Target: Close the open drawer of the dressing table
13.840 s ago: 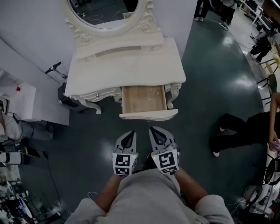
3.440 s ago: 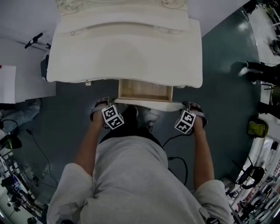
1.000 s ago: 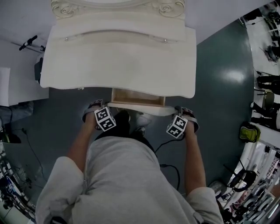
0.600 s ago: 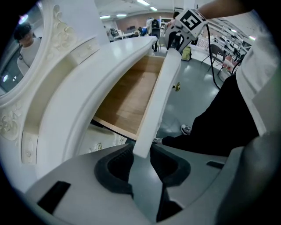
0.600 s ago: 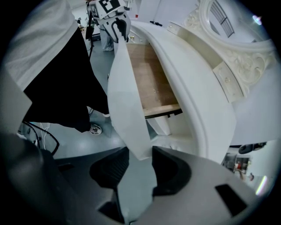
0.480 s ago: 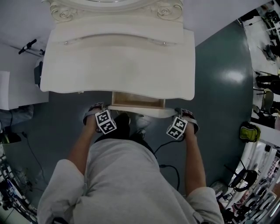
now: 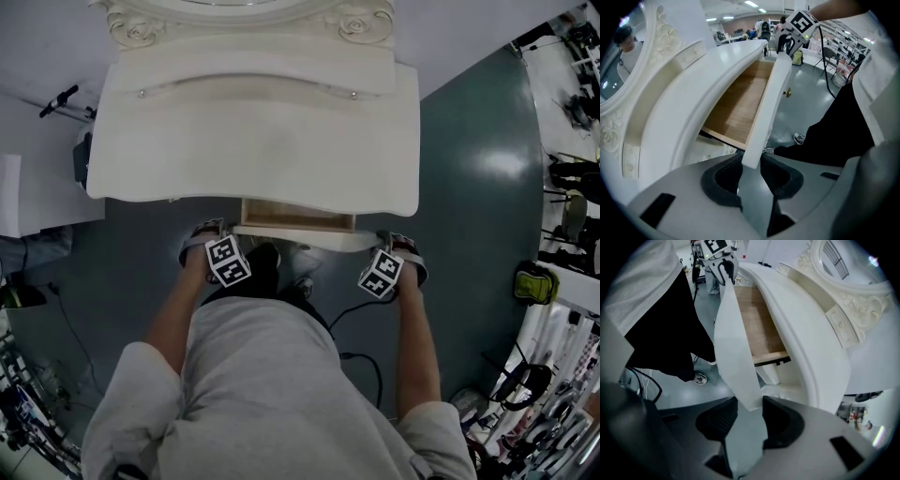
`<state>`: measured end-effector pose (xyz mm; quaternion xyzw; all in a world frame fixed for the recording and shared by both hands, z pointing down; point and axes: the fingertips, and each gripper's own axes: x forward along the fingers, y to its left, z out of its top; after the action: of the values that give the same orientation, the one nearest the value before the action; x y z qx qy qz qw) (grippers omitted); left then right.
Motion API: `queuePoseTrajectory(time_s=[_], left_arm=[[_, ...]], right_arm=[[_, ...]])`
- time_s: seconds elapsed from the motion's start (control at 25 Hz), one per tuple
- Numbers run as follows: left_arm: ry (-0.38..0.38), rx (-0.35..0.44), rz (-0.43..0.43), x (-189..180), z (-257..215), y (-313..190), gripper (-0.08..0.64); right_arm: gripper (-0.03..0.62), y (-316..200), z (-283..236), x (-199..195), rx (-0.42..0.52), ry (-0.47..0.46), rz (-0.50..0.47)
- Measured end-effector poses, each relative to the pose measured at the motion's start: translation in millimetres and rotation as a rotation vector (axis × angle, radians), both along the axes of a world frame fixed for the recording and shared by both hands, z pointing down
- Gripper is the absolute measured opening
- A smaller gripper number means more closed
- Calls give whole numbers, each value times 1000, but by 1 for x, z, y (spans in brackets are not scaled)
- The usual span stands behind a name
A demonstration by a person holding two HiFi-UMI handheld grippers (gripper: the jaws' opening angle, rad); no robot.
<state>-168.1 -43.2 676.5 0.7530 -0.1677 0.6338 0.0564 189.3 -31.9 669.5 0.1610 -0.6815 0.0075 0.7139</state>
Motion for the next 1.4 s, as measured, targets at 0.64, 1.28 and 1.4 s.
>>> queuePoseTrajectory(time_s=[0.64, 1.28, 1.4], left_arm=[[3, 6, 4, -2, 5, -14, 117], [16, 59, -15, 1, 1, -29, 121], [17, 74, -30, 1, 1, -30, 124]], right_arm=[[169, -16, 3, 1, 20, 7, 12], [169, -28, 5, 5, 69, 37, 58], [172, -29, 2, 4, 103, 32, 115]])
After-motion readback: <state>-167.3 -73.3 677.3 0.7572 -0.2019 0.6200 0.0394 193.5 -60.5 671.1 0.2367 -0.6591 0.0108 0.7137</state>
